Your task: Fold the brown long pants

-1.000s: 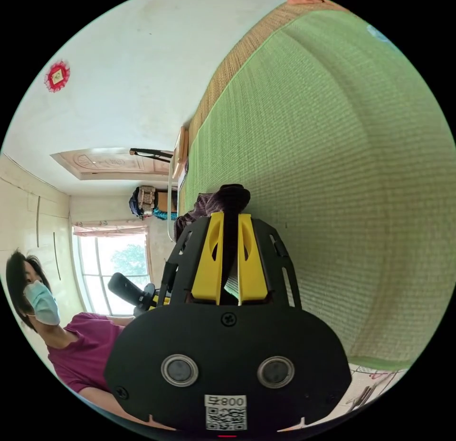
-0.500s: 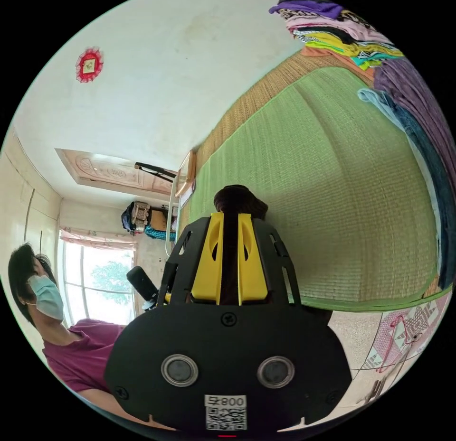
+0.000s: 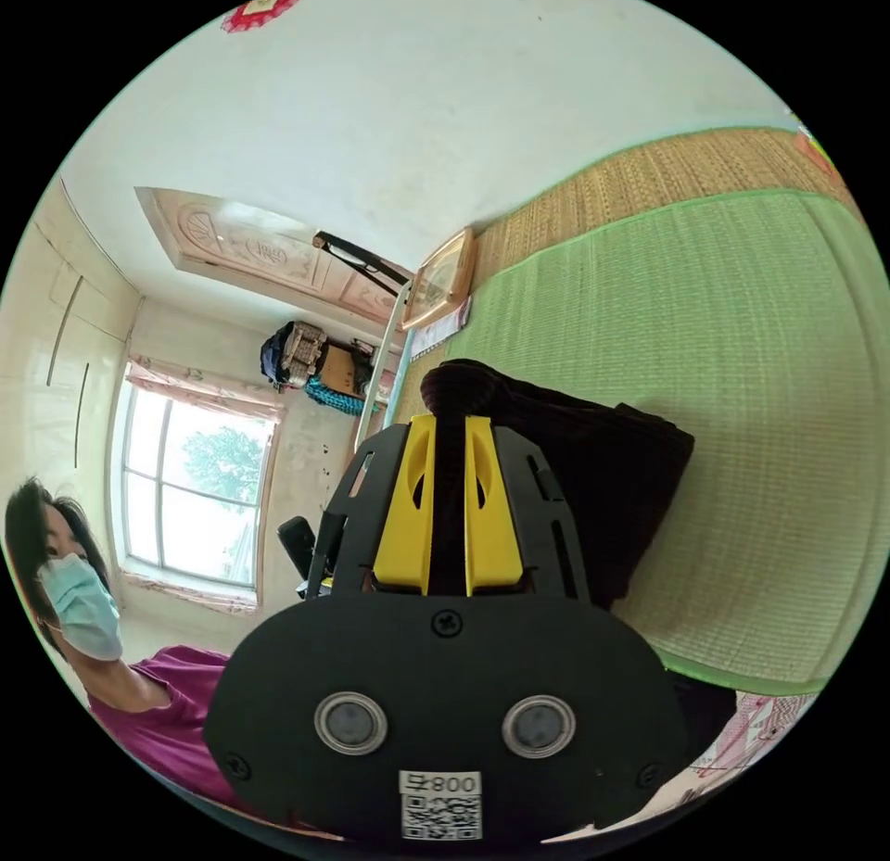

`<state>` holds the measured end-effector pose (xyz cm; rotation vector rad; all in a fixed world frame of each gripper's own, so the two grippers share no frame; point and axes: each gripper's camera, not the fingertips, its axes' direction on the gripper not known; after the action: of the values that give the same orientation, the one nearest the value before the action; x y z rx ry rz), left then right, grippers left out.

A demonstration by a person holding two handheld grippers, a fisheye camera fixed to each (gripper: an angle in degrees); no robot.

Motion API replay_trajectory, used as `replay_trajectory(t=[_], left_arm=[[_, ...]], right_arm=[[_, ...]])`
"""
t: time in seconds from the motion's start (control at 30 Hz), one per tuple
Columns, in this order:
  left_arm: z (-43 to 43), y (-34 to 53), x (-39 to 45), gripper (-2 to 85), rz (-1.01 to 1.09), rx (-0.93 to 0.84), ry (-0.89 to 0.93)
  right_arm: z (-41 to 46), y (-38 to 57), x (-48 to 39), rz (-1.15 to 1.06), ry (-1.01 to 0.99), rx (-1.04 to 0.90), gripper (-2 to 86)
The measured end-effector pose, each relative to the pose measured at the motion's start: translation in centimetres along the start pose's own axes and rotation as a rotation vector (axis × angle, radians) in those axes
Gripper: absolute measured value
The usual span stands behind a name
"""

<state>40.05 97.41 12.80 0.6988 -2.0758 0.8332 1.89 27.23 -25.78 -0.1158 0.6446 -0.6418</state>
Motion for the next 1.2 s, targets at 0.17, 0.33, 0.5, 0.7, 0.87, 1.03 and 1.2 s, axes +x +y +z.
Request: replay_trajectory(t=[0.17, 0.33, 0.5, 0.7, 0.87, 1.03, 1.2], left_arm=[[-6.0, 7.0, -7.6, 4.3, -0.102, 0.062, -0.072], [-9.3, 13.4, -13.2, 4.5, -0.191, 0.108, -0.078], [-11.4, 18.9, -17.5, 4.5, -0.243, 0.177, -0.057], [-12.6, 25.5, -23.8, 4.4, -0.361, 0.231, -0.068], [-13.0, 32.7, -28.9, 3.1, -0.493, 0.307, -0.008], [-14.1, 37.2, -28.6, 0.6, -0.504, 0.399, -0.033], [-13.4, 36.4, -24.9, 0.1, -0.365, 0.381, -0.075]], right_arm=[[9.7, -5.8, -4.7, -0.003, 0.027, -0.095, 5.5], [17.5, -10.1, -9.1, -0.019, 0.083, -0.175, 5.6], [22.2, -13.7, -13.7, -0.056, 0.099, -0.195, 6.1], [29.0, -17.4, -15.6, -0.026, 0.137, -0.236, 7.1], [32.4, -19.4, -16.9, -0.029, 0.100, -0.277, 7.4], [30.1, -20.3, -19.1, -0.100, 0.031, -0.221, 1.5], [31.8, -21.7, -20.2, -0.119, -0.002, -0.250, 0.3]])
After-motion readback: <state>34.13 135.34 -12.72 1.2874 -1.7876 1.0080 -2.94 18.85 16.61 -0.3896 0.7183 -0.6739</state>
